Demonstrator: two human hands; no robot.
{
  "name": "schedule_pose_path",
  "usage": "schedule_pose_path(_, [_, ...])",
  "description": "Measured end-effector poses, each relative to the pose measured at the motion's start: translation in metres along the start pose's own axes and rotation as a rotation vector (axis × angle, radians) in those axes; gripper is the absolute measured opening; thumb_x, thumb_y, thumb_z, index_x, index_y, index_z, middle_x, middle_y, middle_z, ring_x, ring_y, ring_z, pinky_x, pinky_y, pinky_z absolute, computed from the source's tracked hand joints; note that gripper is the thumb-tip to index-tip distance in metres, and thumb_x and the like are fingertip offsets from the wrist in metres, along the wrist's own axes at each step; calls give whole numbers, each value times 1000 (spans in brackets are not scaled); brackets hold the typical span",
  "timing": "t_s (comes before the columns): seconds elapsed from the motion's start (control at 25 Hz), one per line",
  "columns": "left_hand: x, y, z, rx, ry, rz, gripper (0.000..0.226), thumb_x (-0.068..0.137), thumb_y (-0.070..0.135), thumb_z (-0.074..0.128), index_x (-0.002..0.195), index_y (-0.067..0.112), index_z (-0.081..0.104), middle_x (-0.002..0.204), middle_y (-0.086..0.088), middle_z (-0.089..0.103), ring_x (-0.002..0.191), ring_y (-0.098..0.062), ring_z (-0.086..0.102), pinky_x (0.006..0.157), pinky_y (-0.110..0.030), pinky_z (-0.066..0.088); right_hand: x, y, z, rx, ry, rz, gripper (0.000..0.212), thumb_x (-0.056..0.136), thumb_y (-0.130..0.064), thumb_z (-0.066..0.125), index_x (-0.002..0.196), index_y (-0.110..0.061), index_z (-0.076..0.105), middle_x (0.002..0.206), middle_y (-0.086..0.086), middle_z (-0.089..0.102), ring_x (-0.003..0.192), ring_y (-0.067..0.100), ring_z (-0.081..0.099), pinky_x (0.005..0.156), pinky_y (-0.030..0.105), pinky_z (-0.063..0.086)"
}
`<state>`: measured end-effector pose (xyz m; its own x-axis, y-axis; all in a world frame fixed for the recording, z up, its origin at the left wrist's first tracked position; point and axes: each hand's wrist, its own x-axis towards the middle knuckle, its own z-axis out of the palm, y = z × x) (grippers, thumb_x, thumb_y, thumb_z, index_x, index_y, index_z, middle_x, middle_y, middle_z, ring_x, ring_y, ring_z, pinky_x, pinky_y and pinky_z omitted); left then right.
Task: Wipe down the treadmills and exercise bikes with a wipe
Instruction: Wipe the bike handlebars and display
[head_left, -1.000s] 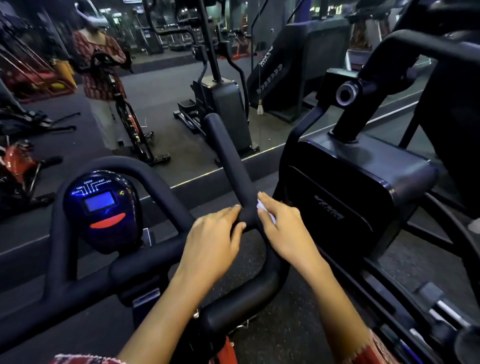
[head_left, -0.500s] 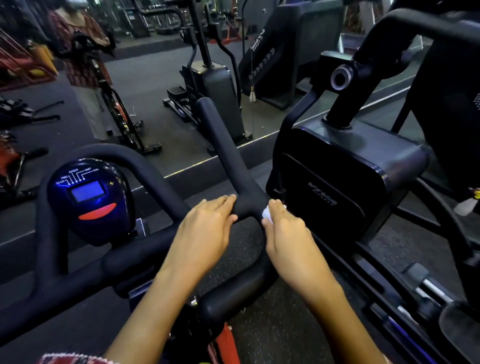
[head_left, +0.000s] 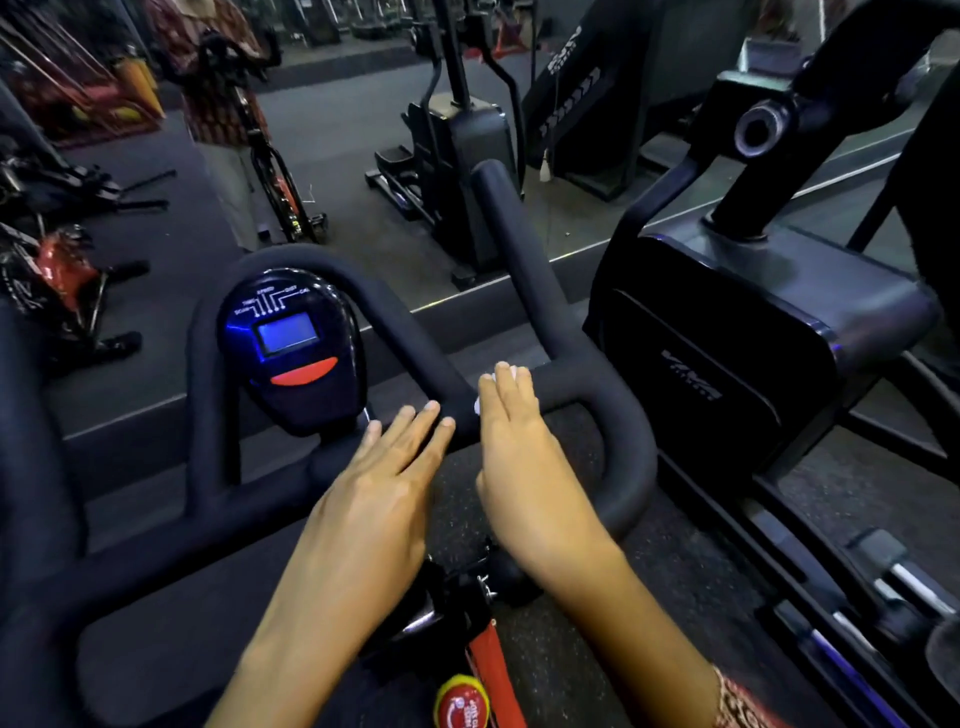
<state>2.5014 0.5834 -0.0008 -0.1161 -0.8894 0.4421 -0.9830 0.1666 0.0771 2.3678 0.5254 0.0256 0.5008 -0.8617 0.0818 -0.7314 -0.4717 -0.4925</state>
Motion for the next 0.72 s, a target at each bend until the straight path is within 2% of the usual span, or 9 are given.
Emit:
schedule_pose_path(0.08, [-10,-9,-7,-24,2,-13,56,66,-6,68,122,0,61,130,-16,57,117,-38,54,107,-36,13,-7,-12,-2,94,-16,-112,64,96,4,37,153,-8,8,161,6,-5,148,15,-5,111,21,14])
schedule_pose_path(0.2, [-22,-24,-16,-82,34,-23,46,77,8,56,122,2,62,129,-15,58,122,-32,52,106,-36,17,-6,-21,-4,324,82,-130,44,96,4,43,140,-1,43,152,13,35,143,18,26,106,8,19])
schedule_pose_path(0.24, [-25,-28,-17,-100,53,-29,45,80,11,53,124,3,60,131,-14,57,124,-29,49,107,-35,20,-3,-21,1,316,128,-102,44,97,2,44,141,0,41,152,15,34,144,20,25,108,8,17])
schedule_pose_path(0.36, [-39,-40,-22,-150,95,-75,50,77,6,57,127,4,57,132,-13,57,122,-23,48,108,-32,22,-3,-39,28,80,154,-86,60,96,6,39,150,-1,14,160,16,-1,149,24,0,118,30,17])
schedule_pose_path(0.44, [-45,-49,-24,-185,101,-70,54,75,5,59,129,3,56,132,-12,56,122,-19,44,109,-32,21,-14,-53,37,31,60,-68,67,96,5,39,153,-9,7,161,7,-12,148,17,-6,115,26,16])
schedule_pose_path(0.52, [-52,-57,-27,-185,90,-50,51,78,10,57,129,3,56,133,-11,55,124,-19,44,109,-32,22,-26,-60,35,103,32,-137,61,94,3,43,151,-7,21,161,9,5,147,16,9,113,28,23])
schedule_pose_path(0.6, [-58,-63,-30,-178,91,-64,49,79,13,58,127,3,58,131,-12,57,123,-25,52,108,-32,24,-31,-62,36,242,184,-213,43,88,4,48,130,3,53,141,20,48,130,22,46,102,34,42])
schedule_pose_path(0.64, [-61,-66,-33,-180,90,-73,49,78,12,59,126,3,59,129,-13,58,120,-28,55,107,-32,24,-31,-62,42,300,286,-202,37,87,2,50,123,2,60,131,19,57,122,21,53,99,30,44])
schedule_pose_path(0.72, [-65,-70,-36,-188,89,-82,49,76,10,60,124,2,60,128,-13,59,117,-31,57,108,-32,24,-28,-66,62,304,355,-196,42,90,-3,50,131,1,55,141,16,49,134,22,41,110,16,29])
